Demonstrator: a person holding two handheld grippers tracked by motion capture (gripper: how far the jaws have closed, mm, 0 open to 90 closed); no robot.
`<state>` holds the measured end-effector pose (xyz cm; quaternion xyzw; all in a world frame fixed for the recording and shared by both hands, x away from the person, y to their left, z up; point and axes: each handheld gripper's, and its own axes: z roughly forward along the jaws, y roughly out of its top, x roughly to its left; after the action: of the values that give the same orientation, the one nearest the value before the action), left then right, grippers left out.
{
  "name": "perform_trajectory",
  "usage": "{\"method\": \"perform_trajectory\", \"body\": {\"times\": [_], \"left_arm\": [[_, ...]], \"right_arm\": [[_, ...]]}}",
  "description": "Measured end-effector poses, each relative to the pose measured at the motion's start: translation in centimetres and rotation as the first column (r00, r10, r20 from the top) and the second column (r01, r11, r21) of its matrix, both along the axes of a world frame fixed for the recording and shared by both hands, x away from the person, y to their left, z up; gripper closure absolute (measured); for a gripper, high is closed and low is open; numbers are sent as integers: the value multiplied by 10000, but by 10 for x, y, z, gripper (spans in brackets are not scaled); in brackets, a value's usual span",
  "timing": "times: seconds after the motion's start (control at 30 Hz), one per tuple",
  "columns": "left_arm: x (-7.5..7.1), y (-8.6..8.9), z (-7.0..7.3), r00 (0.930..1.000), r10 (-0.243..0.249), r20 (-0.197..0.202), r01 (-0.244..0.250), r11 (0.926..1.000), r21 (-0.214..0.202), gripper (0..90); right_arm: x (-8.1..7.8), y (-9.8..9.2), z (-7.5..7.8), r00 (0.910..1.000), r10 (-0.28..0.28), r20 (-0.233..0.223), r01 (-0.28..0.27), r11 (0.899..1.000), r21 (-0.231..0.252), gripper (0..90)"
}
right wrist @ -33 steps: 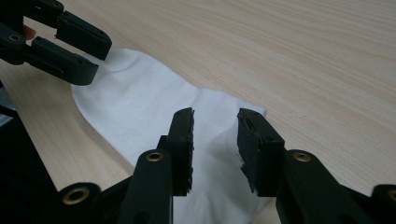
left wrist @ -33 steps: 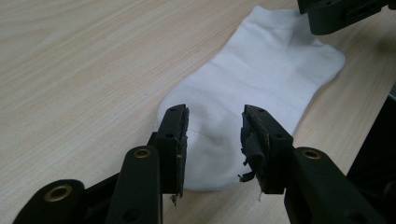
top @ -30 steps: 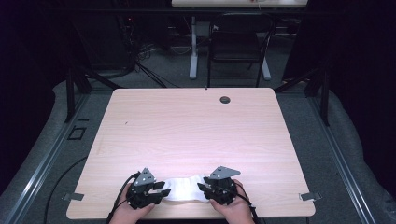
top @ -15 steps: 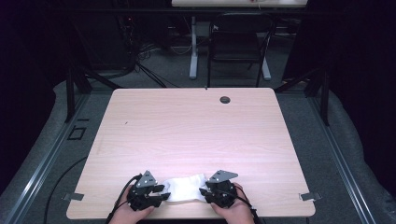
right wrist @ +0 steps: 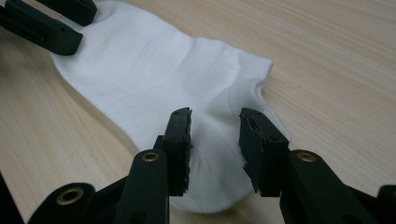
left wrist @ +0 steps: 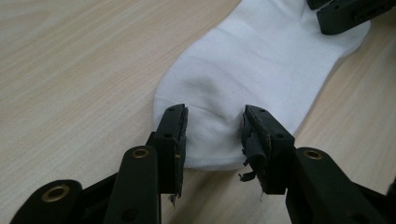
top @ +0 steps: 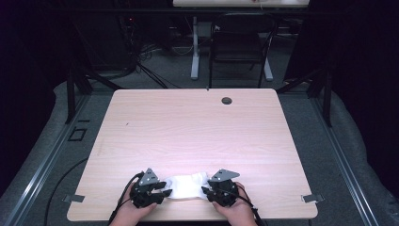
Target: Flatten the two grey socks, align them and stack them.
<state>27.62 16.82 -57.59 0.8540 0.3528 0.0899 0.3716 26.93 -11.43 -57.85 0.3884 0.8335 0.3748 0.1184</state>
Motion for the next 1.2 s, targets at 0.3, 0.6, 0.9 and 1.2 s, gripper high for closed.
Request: {"method": "perform_trajectory", "body": {"times": [0.3,0.6,0.9,1.2], "left_arm": [[14,-1,-1,9998,199,74,-198,9996,-186,596],[21,-2,-3,9995,283,152,-278,9992,-294,596],[26,-2,-3,9992,395,85,-391,9982,-445,596],[27,-1,-3,9988,481,-6,-480,9974,-539,593]], "right_arm": [[14,-2,-2,9997,-230,53,229,9995,235,642],[20,-4,-2,9995,-297,106,295,9992,263,642],[23,-5,-3,9992,-365,149,361,9991,239,641],[26,-5,-2,9989,-461,-9,461,9981,409,627]]}}
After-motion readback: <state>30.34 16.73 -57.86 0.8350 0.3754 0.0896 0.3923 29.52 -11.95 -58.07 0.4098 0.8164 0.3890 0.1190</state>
